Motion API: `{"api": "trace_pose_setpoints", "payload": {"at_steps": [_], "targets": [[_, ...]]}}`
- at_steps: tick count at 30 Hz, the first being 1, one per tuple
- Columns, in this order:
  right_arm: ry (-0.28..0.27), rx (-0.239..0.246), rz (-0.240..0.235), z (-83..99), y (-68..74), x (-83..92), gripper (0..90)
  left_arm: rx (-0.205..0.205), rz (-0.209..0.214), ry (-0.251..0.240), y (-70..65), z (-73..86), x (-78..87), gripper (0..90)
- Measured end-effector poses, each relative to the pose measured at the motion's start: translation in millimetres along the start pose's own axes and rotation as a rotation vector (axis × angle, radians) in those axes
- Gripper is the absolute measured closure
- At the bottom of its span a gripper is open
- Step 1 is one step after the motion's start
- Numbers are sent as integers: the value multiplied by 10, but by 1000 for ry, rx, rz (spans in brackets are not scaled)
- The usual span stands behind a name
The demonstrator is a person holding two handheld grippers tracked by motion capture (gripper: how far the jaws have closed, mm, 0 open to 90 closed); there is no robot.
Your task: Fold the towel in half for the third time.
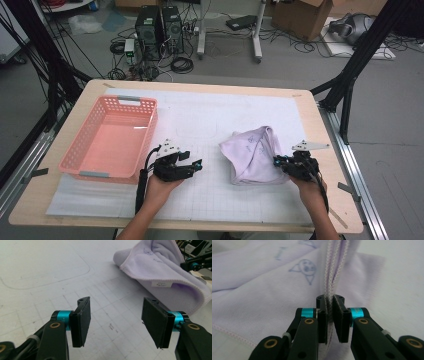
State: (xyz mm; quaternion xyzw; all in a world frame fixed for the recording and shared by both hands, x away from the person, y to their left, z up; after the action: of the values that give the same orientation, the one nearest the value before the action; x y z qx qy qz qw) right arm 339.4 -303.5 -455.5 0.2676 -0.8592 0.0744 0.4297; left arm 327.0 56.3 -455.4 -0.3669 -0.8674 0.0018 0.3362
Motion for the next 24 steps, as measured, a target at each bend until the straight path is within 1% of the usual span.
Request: {"api": "trace_pose_setpoints", "payload": {"at_steps": [1,3,4,5,7,9,10,12,13,14,15,16,17,19,22,23,24], "targets": [[19,-14,34,18,-36,10,825,4,0,-1,7,7,7,407],[60,-34,66,60,-83,2,804,9,-1,-4,24,12,27,407],[76,-49,79,86,-101,2,741,9,1,-6,29,10,37,407],[72,-58,95,92,-113,17,687,7,2,-8,33,9,46,407],[44,-58,98,72,-116,60,616,10,0,-14,38,8,58,407],[3,-50,98,7,-87,120,580,11,-2,-16,48,9,71,407],[-22,-40,98,-57,-51,156,558,11,-2,-17,52,10,76,407],[-48,-17,97,-157,17,189,547,13,-3,-19,57,9,89,407],[-60,2,89,-217,60,196,546,12,-1,-21,59,8,93,407],[-66,9,80,-262,100,195,541,11,-4,-22,63,9,101,407],[-70,34,61,-344,181,179,532,10,-4,-22,65,10,103,407],[-71,44,50,-384,225,163,522,8,-6,-22,68,13,107,407],[-73,59,29,-448,303,130,513,12,-6,-24,68,15,108,407],[-80,78,-9,-535,414,70,489,12,-7,-21,76,22,119,407],[-52,133,-49,-660,644,-68,487,19,-7,-25,86,24,133,407],[-46,145,-60,-681,697,-98,489,19,-9,-28,93,23,140,407],[-39,164,-81,-706,778,-140,489,19,-9,-29,97,23,145,407]]}}
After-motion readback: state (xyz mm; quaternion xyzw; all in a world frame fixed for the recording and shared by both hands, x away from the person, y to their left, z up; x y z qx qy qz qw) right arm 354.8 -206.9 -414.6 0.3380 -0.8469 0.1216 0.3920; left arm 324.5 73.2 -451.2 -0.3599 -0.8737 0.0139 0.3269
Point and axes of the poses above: each handheld gripper's, and its own axes: x roughly backward along the jaws, z roughly out of its underside, y roughly to its left, the point moved 5 cm from there along -x, roughly forward along the jaws, and after that the axes turned 10 degrees about y, right-handed, at the moved point
